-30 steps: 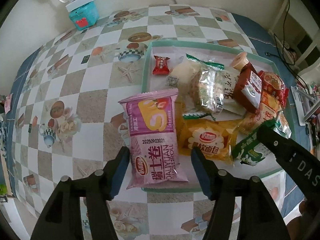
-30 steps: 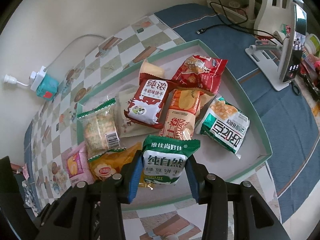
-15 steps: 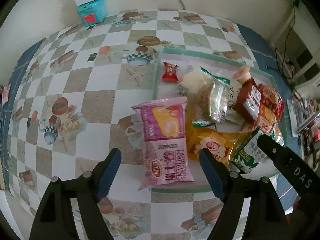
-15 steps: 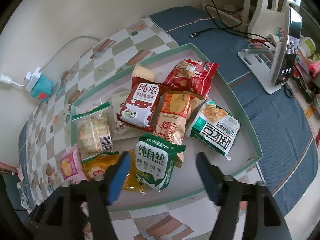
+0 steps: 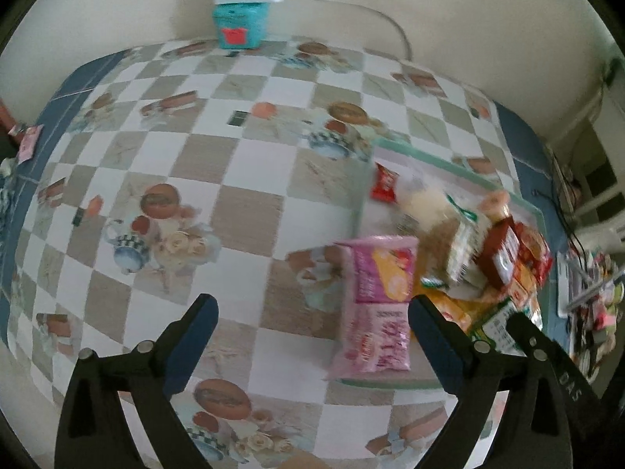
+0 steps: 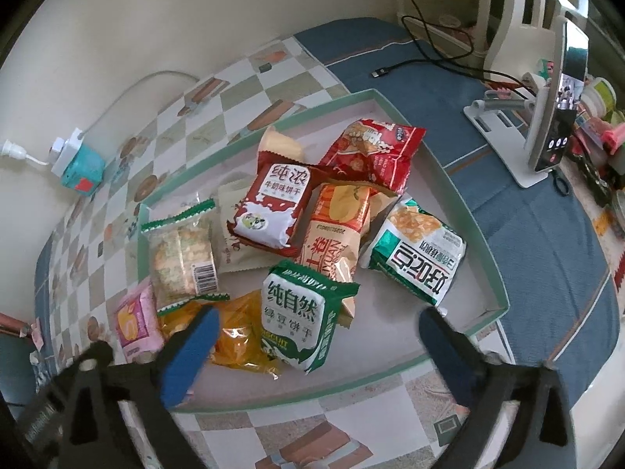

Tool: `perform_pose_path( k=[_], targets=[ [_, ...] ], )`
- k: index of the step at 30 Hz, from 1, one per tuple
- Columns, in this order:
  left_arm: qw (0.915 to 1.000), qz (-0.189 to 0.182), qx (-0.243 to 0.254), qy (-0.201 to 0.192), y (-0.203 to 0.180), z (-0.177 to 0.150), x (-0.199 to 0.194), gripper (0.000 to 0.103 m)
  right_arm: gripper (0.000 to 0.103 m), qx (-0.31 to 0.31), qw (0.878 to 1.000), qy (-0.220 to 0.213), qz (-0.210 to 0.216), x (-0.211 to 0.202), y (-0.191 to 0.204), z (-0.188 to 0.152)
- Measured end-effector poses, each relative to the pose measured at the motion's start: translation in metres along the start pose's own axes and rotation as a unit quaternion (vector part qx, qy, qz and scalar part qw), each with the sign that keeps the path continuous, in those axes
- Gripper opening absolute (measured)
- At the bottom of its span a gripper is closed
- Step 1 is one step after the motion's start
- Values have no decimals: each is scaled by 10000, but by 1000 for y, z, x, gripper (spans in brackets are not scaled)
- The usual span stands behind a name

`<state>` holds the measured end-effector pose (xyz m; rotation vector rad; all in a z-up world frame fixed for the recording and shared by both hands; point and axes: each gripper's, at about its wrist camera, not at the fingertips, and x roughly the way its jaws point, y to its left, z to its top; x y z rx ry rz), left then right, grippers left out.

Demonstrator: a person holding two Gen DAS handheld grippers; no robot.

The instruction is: Organize snacks

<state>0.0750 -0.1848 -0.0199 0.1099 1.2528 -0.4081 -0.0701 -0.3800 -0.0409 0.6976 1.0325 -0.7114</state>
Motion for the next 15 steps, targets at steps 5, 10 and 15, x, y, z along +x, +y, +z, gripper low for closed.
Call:
perform_pose_path(
  k=[5,10,15],
  targets=[
    [9998,143,-123,-91,16,1,-5,98,103,-160,9999,-41,-19,-3,7,-6],
    [9984,490,31,-294,25,-5,-17,98,103,-397,9990,-146,-158,-13,22,-14],
    [9958,815,139,-386,34,-13,-27,98,103,-627,9974,-326,-155,-29,39,-29]
  ],
)
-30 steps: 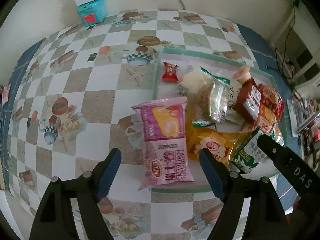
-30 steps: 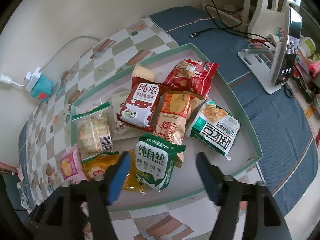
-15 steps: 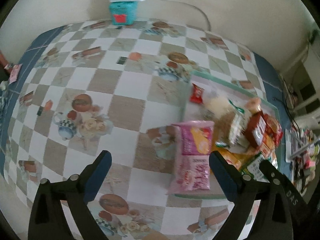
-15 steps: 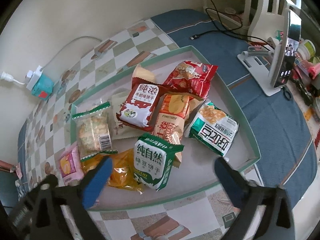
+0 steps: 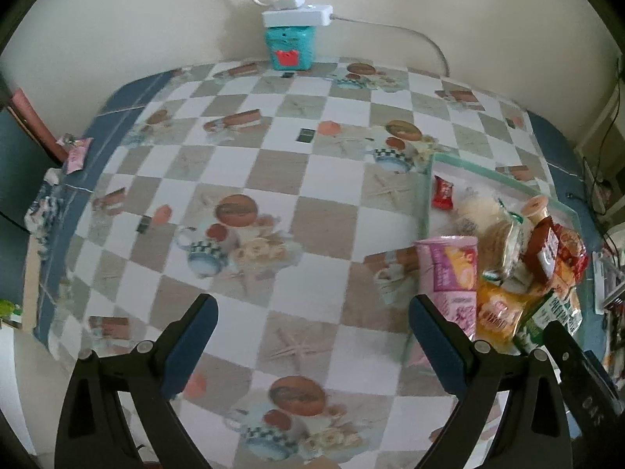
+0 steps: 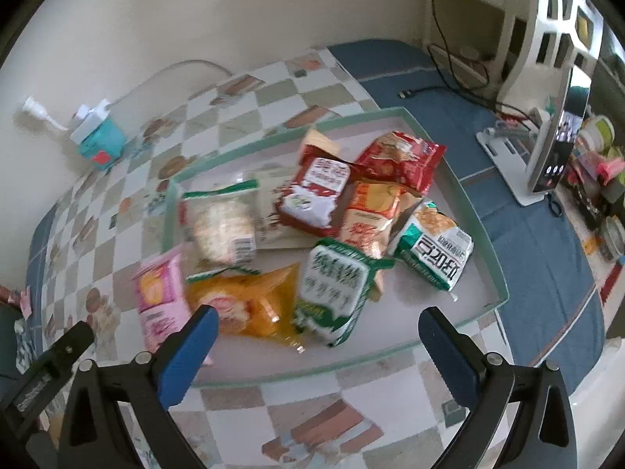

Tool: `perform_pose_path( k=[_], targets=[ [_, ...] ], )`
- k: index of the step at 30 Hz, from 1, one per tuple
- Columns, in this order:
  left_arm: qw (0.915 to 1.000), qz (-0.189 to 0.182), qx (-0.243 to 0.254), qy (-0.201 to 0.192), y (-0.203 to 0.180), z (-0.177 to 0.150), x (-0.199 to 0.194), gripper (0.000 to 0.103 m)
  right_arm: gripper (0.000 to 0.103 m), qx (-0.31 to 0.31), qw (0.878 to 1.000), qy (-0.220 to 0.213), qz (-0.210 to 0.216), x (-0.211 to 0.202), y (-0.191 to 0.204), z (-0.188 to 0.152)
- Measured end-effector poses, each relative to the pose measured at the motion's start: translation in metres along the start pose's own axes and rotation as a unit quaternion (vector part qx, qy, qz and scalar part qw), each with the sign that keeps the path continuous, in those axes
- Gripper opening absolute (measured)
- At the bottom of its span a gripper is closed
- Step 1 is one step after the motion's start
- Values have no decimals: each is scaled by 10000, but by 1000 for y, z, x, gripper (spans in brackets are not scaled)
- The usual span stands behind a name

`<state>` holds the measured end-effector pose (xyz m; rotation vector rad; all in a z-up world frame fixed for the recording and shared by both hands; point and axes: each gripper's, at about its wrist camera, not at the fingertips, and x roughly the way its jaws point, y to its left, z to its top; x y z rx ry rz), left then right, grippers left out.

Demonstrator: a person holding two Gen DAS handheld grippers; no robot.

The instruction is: Organize snacks

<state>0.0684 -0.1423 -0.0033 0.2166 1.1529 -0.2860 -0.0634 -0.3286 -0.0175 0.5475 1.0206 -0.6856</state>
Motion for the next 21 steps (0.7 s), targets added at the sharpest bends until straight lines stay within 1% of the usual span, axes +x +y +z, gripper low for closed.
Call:
perform_pose_path(
  k=[2,5,7,11,14,18,21],
  targets=[
    [9999,125,4,-42,5,-4,-5,98,103,-86,9999,-72,25,-7,7,-6],
    [9986,509,19,-114,14,-14,-12,98,103,-234,9996,-182,-40,-17,16,-17],
    [9980,617,46,-143,21,-21,-16,98,103,-328,9991,-246,-61,-23,20,-25],
    [9987,490,-21,-136,36,-36,-23,98,103,-491,9983,-309,-63,-32,27,-43],
    [9986,506,-25,-118,46,-48,-26,98,103,-656,9970,-383,-168,-37,33,-57],
    [9986,522,19,-14,55,-64,-25,98,103,-759,9961,-423,-177,-42,35,-72],
    [9984,562,105,-21,59,-74,-27,98,103,-797,9957,-424,-217,-43,36,-81]
  ],
)
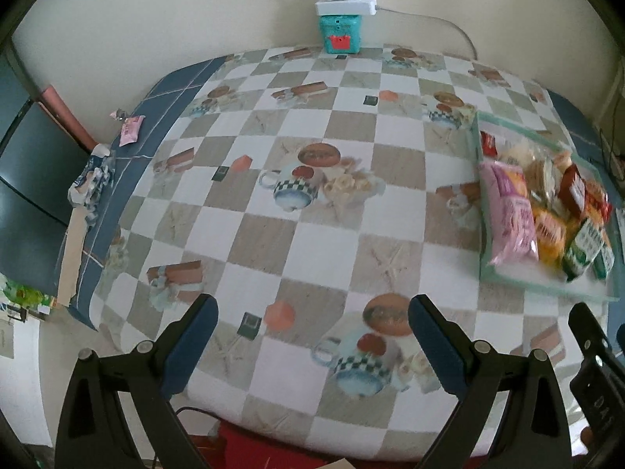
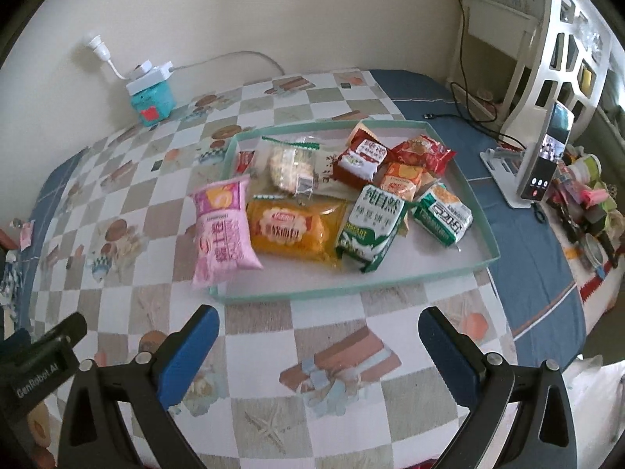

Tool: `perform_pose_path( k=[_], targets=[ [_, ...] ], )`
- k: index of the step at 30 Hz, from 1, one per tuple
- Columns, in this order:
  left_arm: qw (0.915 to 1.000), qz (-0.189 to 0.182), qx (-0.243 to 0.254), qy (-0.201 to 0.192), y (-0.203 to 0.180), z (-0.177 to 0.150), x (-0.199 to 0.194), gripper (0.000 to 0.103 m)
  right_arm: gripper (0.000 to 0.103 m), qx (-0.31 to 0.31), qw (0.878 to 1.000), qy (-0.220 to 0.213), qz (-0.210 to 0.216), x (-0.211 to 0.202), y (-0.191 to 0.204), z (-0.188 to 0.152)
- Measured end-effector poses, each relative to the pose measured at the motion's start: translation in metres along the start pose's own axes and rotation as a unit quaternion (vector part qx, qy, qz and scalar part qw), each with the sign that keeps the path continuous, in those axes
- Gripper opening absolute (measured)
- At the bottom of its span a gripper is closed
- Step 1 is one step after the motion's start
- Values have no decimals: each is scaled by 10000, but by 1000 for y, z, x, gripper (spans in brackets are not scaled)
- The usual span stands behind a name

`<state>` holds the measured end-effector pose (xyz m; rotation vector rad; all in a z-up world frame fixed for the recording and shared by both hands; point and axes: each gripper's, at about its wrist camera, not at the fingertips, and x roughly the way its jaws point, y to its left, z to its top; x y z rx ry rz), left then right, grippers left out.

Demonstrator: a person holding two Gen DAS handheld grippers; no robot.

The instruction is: Organize snacks

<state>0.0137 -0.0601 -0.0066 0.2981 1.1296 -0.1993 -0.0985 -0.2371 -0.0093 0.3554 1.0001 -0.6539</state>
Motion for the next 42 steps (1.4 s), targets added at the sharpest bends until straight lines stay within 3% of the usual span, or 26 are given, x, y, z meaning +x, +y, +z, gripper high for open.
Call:
perform_pose_path(
  k=[7,42],
  targets=[
    [9999,12,118,-7,5,-10,0,98,103,-123,9999,11,-93,-2,4,-12],
    [9999,-16,97,65,8,-5,5,98,103,-194,9996,63,-202,2,6,-8]
  ],
)
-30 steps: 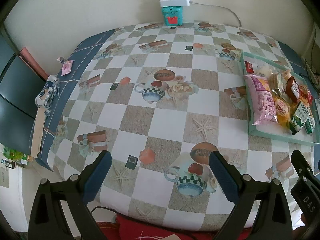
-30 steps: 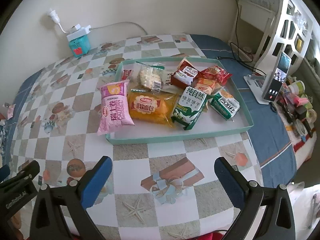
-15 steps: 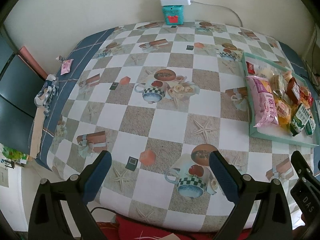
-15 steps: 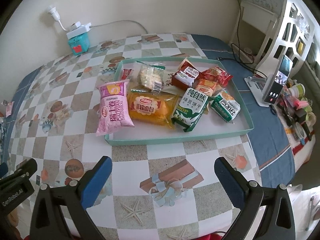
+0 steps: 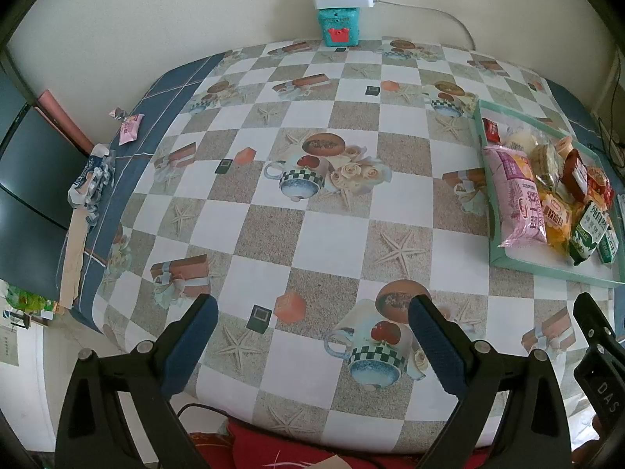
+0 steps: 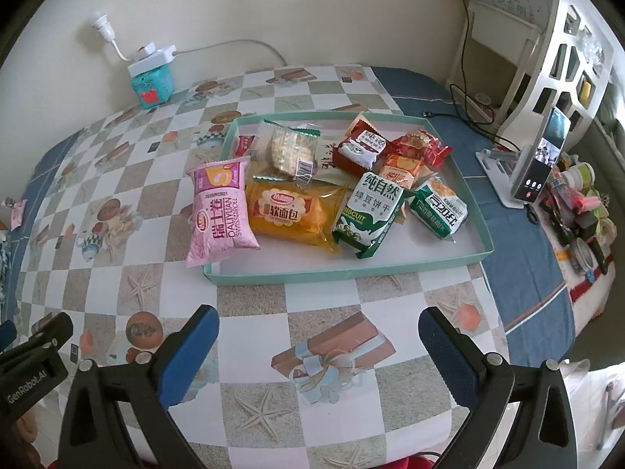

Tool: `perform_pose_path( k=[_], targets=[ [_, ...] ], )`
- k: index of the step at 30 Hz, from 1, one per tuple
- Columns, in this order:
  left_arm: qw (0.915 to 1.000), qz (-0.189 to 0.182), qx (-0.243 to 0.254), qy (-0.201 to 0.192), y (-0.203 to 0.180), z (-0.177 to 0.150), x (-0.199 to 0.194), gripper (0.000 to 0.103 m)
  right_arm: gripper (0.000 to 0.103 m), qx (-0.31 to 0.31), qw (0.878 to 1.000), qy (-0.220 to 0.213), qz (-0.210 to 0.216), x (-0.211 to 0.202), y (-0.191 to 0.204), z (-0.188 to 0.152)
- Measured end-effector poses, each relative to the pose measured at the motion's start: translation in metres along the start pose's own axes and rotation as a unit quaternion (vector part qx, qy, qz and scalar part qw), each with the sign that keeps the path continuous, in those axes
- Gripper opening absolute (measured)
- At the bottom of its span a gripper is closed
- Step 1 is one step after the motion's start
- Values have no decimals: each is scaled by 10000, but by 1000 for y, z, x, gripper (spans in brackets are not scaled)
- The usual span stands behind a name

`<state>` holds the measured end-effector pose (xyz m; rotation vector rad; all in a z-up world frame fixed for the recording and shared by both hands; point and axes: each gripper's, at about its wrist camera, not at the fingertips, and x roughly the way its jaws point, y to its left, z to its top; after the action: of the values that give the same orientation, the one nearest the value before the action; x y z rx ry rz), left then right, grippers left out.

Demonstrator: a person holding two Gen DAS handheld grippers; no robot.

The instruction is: Organize snacks

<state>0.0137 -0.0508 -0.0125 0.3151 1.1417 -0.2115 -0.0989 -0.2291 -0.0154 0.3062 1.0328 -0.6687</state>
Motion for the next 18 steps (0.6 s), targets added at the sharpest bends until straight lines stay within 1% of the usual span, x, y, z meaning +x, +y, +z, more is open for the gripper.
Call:
perform_pose_path(
  k=[18],
  targets=[
    [10000,1,2,7,0,0,0,98,103,-11,10000,11,0,0,-1,0]
  ],
)
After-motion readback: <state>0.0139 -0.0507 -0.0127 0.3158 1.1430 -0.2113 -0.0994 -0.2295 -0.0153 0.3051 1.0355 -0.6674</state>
